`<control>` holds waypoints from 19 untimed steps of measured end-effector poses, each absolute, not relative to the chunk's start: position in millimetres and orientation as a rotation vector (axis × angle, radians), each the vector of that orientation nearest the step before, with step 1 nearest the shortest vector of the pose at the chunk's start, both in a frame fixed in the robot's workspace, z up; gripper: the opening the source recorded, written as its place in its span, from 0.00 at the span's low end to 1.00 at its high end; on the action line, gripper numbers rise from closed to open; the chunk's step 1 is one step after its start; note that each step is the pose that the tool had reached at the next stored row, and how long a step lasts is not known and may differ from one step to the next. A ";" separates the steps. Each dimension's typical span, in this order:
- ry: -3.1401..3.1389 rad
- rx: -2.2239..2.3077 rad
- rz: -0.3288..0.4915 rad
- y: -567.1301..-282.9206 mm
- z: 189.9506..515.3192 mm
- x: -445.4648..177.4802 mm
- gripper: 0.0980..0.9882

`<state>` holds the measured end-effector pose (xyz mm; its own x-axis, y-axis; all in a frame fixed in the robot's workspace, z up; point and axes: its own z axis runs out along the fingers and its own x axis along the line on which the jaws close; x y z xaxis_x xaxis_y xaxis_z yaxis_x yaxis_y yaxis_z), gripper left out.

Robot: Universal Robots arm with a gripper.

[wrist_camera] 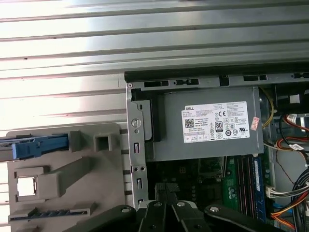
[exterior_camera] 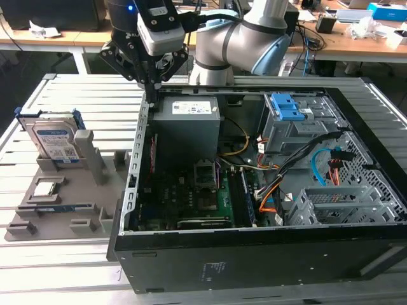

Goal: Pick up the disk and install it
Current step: 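Reach for the disk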

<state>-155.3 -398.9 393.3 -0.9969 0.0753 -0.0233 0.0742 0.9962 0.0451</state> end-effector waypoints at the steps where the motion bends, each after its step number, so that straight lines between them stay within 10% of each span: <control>1: 3.114 0.117 0.069 -398.9 393.3 -156.4 0.01; 19: 3.114 0.117 0.069 -398.8 393.3 -182.7 0.01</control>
<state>-182.7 -398.8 393.3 -0.9969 0.0753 -0.0233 0.0742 0.9962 0.0451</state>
